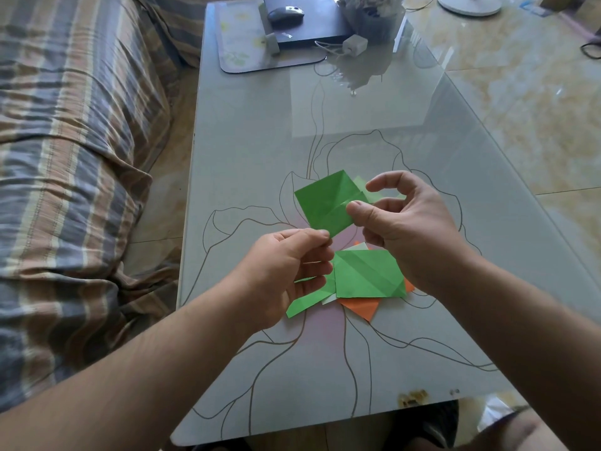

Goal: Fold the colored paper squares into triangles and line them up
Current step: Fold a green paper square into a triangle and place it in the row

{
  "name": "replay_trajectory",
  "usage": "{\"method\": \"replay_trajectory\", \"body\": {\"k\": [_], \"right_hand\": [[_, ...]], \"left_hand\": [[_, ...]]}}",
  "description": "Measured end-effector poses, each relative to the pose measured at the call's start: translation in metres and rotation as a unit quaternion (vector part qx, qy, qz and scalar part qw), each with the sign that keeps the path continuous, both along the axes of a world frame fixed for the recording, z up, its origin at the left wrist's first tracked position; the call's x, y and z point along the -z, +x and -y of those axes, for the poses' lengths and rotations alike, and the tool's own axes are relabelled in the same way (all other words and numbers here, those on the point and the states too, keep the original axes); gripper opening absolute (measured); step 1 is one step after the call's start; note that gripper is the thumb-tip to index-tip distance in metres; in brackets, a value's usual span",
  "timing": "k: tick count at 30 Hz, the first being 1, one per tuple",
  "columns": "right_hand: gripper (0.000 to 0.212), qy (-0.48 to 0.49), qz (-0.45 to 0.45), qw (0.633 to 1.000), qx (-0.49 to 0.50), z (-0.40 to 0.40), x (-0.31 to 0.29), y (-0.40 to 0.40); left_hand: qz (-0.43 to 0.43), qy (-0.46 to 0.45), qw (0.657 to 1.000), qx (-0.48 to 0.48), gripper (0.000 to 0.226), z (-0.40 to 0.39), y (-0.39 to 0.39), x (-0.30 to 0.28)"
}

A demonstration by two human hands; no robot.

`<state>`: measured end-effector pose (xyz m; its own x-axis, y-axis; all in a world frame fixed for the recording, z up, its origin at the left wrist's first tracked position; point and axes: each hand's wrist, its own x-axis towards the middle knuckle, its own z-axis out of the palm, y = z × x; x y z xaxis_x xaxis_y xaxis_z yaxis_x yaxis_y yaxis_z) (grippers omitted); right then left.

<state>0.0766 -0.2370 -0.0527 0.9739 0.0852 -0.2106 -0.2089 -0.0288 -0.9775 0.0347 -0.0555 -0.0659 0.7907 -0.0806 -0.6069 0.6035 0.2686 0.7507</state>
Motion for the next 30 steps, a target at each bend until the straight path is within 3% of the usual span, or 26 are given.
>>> {"method": "replay_trajectory", "body": {"k": [5, 8, 10, 15, 19, 25, 30], "right_hand": [[0.049, 0.091, -0.088, 0.992, -0.003, -0.007, -0.003, -0.002], [0.022, 0.040, -0.125, 0.988, -0.085, -0.014, 0.000, -0.010], [0.012, 0.006, -0.124, 0.986, -0.112, -0.017, 0.003, -0.014], [0.016, -0.020, -0.108, 0.989, -0.097, -0.017, 0.003, -0.013], [0.022, -0.042, -0.101, 0.989, -0.099, -0.015, 0.004, -0.013], [0.007, -0.027, -0.121, 0.987, -0.105, -0.017, 0.001, -0.013], [0.011, -0.028, -0.101, 0.988, -0.114, -0.017, -0.001, -0.012]], "left_hand": [[-0.004, -0.009, 1.000, -0.018, 0.013, 0.001, -0.001, -0.002], [0.004, -0.021, 0.999, -0.032, 0.015, 0.001, 0.000, -0.003], [0.015, -0.020, 0.999, -0.029, 0.017, 0.001, 0.000, -0.003], [0.053, 0.026, 0.998, -0.001, 0.015, 0.001, -0.004, -0.005], [0.070, 0.064, 0.995, 0.016, 0.029, 0.001, -0.006, -0.006], [0.089, 0.088, 0.992, 0.018, 0.032, 0.003, -0.008, -0.006], [0.102, 0.096, 0.990, 0.016, 0.028, 0.002, -0.007, -0.006]]}}
